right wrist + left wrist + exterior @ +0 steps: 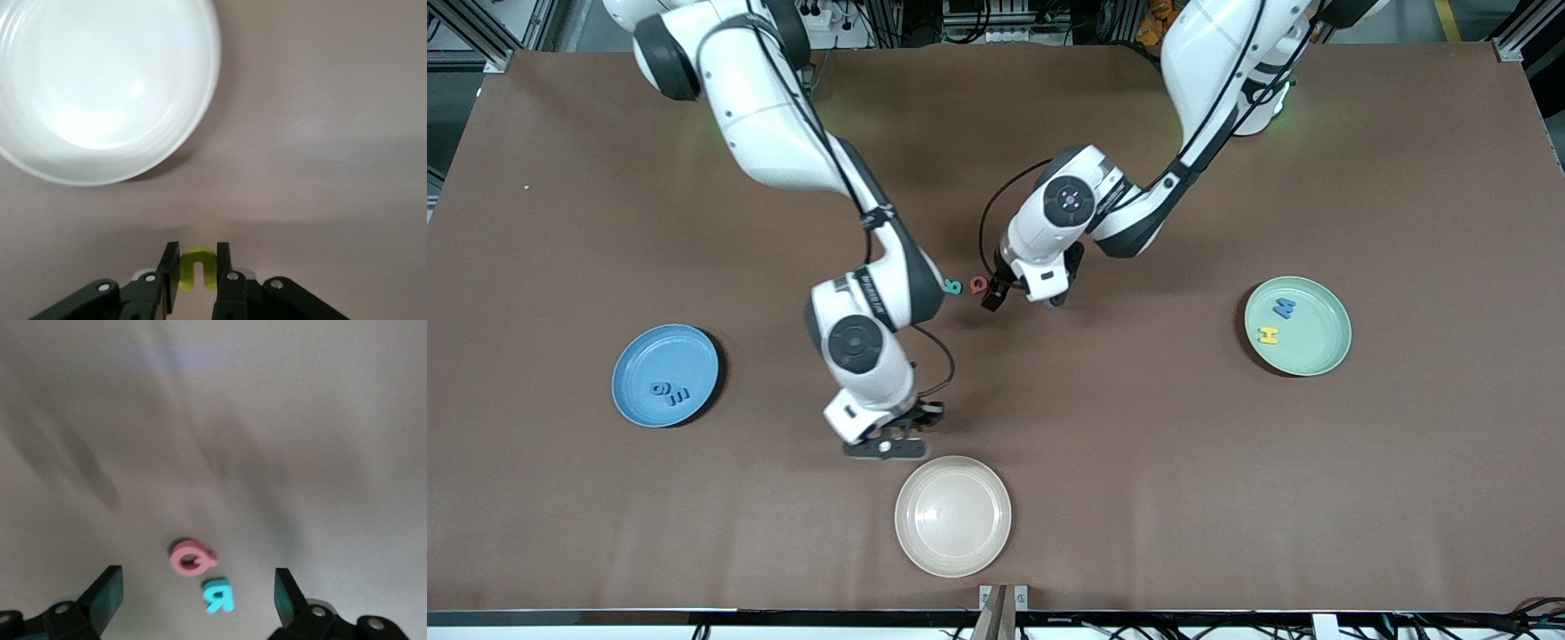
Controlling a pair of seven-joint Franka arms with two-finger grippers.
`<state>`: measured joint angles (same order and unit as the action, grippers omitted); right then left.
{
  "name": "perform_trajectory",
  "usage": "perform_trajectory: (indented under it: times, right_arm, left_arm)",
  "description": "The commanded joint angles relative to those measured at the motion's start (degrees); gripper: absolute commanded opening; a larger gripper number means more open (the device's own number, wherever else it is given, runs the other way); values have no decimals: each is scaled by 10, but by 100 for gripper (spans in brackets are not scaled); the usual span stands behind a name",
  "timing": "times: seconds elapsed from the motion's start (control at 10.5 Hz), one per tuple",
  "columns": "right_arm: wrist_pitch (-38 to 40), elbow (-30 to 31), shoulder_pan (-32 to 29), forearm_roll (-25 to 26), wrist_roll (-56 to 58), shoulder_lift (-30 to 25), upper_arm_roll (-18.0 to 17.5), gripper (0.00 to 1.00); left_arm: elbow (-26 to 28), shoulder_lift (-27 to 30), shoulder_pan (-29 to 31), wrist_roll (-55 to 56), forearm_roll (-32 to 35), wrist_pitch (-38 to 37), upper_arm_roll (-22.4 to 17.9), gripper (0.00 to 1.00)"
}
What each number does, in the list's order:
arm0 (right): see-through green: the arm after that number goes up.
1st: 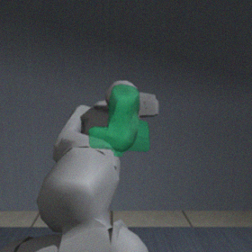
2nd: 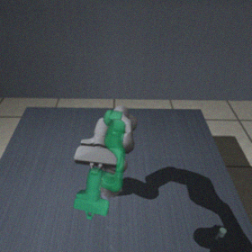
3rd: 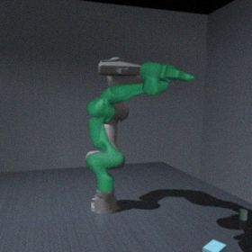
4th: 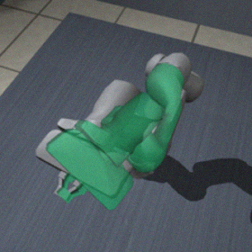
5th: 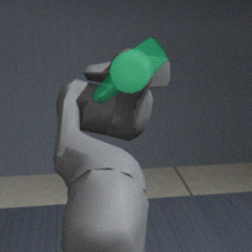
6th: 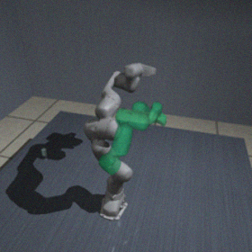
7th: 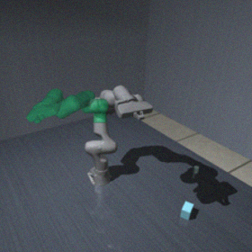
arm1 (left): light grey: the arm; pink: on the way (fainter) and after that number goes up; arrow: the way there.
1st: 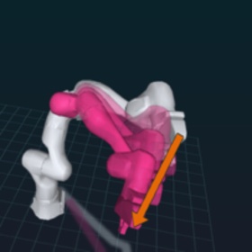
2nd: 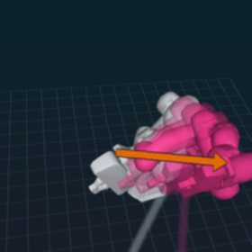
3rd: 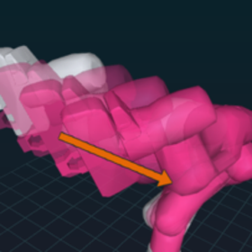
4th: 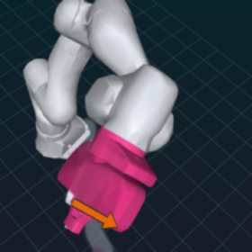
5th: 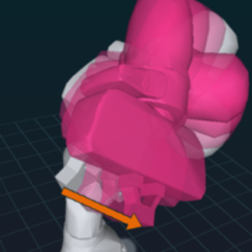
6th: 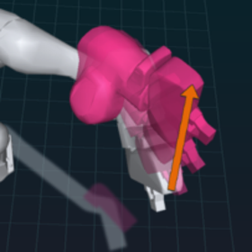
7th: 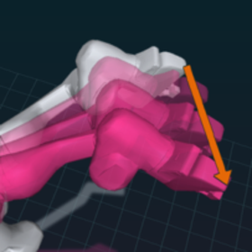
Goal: Sort upper and lower case letters into plates
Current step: 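Carry the n to the blue plate while the left gripper reaches the pink Q, then grasp the Q with the left gripper while the right gripper releases the n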
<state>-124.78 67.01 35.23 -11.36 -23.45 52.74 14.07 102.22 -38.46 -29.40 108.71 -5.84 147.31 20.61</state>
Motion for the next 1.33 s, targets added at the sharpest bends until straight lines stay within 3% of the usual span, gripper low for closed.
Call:
perform_trajectory:
  times: [0.0,0.29,0.48,0.76,1.05,1.14,1.24]
  right_arm:
    - [-5,147,-38,-6,86,-110,-6,0]
    - [-47,300,-95,15,203,-206,-5,0]
    - [-47,361,-143,51,257,-243,-5,0]
    - [-42,387,-205,109,302,-253,-5,0]
    - [-46,390,-257,113,370,-246,-5,0]
    - [-47,388,-257,112,368,-244,-5,64]
    - [-42,386,-256,112,363,-244,-6,100]
  left_arm:
    - [-74,-71,-63,47,-12,12,-59,100]
    - [-80,-81,-80,92,-12,12,-70,100]
    - [-78,-81,-83,126,-9,12,-70,100]
    - [-75,-80,-97,149,-9,12,-70,100]
    - [-68,-76,-109,156,-7,9,-70,100]
    - [-67,-76,-110,156,-7,9,-70,100]
    - [-67,-76,-110,154,-7,9,-70,100]
